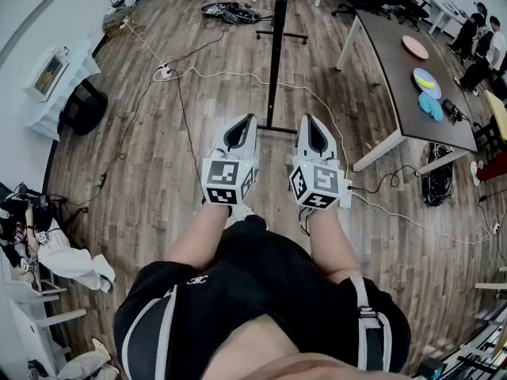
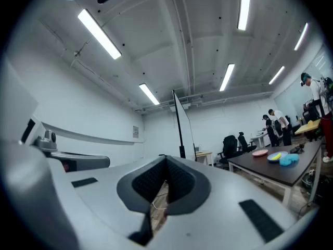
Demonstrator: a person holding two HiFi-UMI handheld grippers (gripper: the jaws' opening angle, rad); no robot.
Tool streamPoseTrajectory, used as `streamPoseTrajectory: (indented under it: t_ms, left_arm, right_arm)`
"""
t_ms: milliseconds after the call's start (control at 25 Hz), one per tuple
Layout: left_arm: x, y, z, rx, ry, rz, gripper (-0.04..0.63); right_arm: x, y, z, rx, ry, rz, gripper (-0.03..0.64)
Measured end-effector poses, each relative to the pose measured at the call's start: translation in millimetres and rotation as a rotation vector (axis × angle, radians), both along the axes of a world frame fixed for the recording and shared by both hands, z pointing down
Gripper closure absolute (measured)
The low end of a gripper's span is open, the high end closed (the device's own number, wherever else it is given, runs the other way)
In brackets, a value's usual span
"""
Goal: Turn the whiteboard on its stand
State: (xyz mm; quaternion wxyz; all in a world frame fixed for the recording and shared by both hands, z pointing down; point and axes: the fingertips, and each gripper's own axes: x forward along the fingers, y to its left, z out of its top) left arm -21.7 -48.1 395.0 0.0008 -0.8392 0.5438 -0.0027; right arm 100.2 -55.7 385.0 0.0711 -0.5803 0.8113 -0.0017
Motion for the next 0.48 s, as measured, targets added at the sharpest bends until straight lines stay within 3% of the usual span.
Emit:
streamPoseTrajectory:
  t_ms: [480]
  left_arm:
    - [7.2,3.4,5.6,-0.026,0.004,0.005,0.586]
  right_arm:
    - [1.1,8.0,1.9,-0.007,0.012,-0.006,0.620]
